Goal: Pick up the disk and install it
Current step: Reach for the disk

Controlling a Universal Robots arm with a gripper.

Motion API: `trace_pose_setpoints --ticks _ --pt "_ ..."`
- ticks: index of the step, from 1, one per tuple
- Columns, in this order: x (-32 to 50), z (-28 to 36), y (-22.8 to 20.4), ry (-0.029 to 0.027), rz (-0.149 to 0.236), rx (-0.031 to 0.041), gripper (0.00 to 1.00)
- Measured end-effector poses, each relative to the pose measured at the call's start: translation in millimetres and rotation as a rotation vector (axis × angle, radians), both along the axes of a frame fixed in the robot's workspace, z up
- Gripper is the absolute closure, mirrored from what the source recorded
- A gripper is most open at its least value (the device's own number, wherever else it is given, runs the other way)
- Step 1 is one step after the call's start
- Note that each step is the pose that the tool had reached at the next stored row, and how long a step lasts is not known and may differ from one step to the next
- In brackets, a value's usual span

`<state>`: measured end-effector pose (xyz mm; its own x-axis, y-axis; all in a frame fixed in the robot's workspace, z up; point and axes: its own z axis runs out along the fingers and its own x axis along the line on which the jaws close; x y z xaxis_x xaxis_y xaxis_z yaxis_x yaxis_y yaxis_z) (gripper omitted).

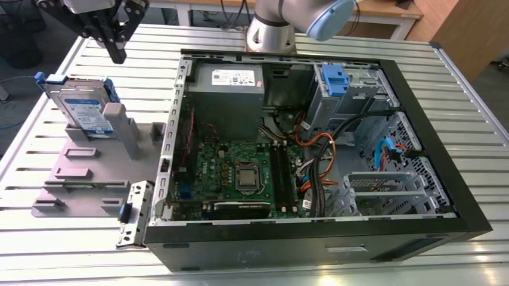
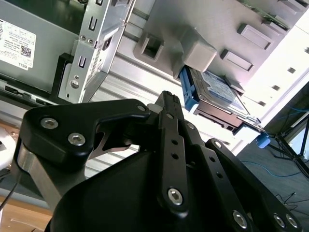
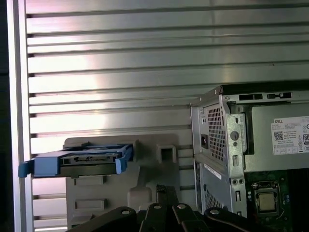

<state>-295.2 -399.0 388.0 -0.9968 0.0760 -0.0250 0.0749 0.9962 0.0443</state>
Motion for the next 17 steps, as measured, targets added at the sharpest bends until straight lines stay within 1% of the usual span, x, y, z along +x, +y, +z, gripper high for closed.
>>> trace_pose_setpoints --ticks 17 --pt "-16.5 -0.1 0.0 0.0 0.0 0.0 0.89"
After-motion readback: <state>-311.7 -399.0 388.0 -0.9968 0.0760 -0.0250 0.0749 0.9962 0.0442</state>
